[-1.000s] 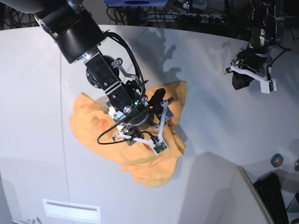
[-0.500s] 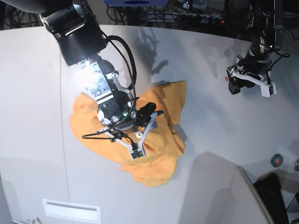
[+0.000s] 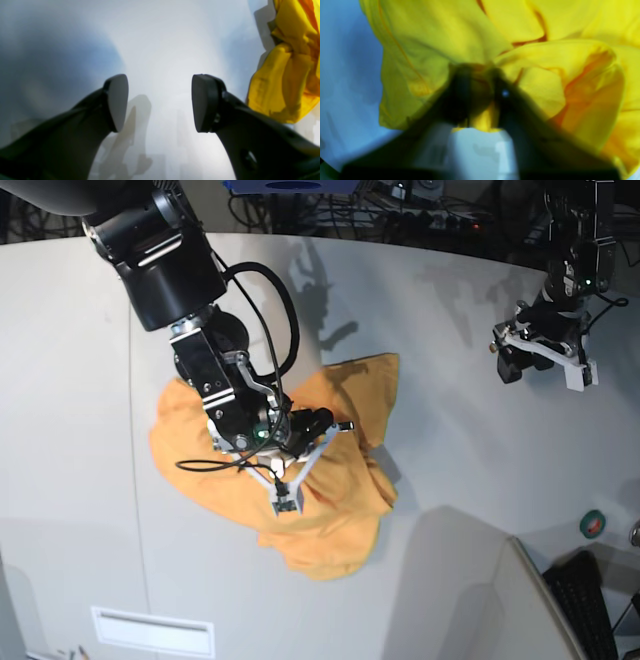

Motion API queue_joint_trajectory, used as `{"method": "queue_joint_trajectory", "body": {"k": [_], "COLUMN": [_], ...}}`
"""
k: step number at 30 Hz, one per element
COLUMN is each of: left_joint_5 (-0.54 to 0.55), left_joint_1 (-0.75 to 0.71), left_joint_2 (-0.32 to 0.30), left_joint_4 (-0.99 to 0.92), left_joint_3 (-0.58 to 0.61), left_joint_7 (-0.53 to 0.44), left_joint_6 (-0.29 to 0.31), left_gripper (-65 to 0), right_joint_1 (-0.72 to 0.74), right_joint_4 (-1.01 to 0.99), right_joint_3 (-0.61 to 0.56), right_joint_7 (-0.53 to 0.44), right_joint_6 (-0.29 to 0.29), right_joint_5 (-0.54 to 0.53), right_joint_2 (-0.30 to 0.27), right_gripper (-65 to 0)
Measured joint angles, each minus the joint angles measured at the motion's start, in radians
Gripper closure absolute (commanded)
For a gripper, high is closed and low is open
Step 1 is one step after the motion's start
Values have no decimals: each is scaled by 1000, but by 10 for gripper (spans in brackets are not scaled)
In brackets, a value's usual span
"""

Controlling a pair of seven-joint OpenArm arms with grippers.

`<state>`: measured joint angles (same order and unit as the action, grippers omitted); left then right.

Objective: Layout the t-shirt on the table in an organized manner, then fold the t-shirt properly
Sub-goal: 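Lift and drag the grasped shirt fabric away from the pile with the right gripper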

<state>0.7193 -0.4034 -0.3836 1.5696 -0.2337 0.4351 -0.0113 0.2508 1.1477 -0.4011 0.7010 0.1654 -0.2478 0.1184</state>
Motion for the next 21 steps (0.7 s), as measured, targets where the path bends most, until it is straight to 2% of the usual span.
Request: {"method": "queue_joint_trajectory", "body": {"k": [2,5,7,12,15,18,21], "left_joint_5": [-29,-180,-298,-492,-585,-645,-685], "left_joint_1": [2,7,24,70,148,248,319], "left_joint_2": [-4,8,24,95,130,170,225], "left_joint_4": [0,2,2,-3,-29,-95,-196], "left_joint_3": [5,11,51,188,301,414,462], "left_joint_7": [-2,0,-1,3,-1,-11,-5], "left_joint_6": [0,-1,-8,4,8,11,18], "left_gripper": [-382,-382,-382,-382,-382,-382,-382], "right_joint_1": [-42,-123,-150,-212,-221,-221,-224], "right_joint_4": [72,238,339,562,621,666,704], "right_joint_3": [0,-3,-5,60,107,142,177], "right_joint_7": [5,35,98,163,209,214,218], "right_joint_6": [6,3,2,6,3,3,3], "right_joint_5": [6,0,1,7,-4,-3,-7], "right_joint_2": [-5,-21,-45,-111,-124,-153,-190], "right_gripper": [0,0,0,0,0,0,0]}}
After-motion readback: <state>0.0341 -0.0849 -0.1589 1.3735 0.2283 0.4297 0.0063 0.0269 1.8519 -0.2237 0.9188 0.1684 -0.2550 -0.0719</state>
